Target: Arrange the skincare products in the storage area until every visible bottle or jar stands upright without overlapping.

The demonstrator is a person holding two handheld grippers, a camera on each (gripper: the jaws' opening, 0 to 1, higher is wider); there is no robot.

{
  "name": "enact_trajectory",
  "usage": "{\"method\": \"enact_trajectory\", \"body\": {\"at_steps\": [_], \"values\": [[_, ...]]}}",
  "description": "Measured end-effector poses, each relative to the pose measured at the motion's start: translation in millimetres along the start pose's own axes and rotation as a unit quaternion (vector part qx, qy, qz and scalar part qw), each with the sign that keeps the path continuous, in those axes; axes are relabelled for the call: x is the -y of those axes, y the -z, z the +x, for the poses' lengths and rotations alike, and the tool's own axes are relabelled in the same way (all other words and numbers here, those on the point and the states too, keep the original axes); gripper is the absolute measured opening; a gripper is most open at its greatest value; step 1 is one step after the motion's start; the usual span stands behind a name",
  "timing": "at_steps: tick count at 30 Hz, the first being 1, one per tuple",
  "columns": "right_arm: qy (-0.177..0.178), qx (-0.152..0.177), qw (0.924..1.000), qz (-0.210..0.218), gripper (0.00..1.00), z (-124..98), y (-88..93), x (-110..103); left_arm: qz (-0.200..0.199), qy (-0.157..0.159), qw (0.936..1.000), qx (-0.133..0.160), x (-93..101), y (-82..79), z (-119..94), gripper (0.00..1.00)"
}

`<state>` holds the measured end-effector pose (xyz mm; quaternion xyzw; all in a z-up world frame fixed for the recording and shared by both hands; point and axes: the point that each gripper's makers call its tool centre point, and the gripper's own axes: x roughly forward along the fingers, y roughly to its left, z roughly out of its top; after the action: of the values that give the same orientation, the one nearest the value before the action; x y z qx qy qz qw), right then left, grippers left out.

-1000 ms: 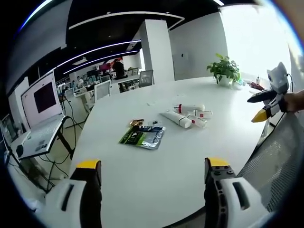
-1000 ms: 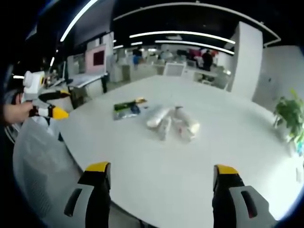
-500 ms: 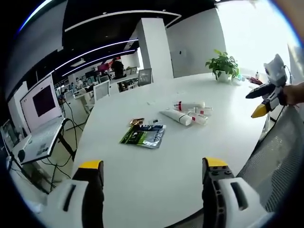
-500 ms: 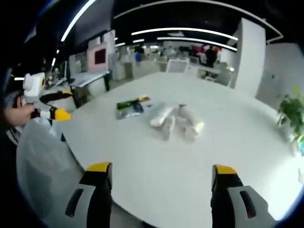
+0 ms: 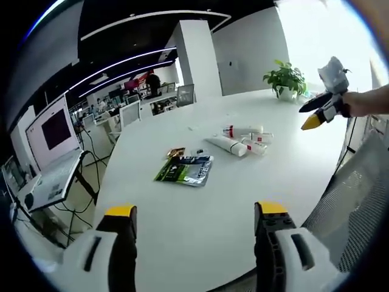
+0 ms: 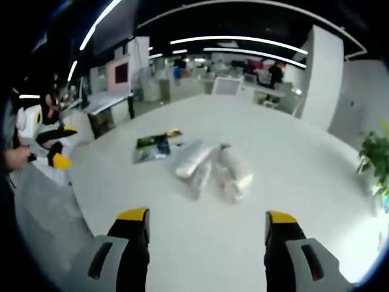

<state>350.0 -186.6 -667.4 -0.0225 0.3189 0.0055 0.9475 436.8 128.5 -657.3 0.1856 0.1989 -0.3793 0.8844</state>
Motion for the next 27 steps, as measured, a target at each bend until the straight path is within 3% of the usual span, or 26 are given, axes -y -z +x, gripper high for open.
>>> {"method": "enact_trajectory", "body": {"at_steps": [5,16,21,27], "values": [[-0.007,-0.01,0.9999,-0.001,0.75,11,-3.4,6,-0.001,0.0,1.0,-0.002,-1.0,0.3,0,0.74],[-0.022,-0.025,0.9994,0.012,0.71,32,-5.3,13,-0.003,-0.001,0.9999,-0.01,-2.9,2.8,1,0.73],[-0.031,-0.047,0.9984,0.004,0.71,44,0.4,12,-0.007,-0.004,0.9999,-0.01,-4.3,2.8,1,0.73],[-0.035,-0.045,0.9983,0.008,0.69,59,-9.4,17,-0.008,-0.006,0.9999,-0.013,-5.6,3.6,1,0.72]]}}
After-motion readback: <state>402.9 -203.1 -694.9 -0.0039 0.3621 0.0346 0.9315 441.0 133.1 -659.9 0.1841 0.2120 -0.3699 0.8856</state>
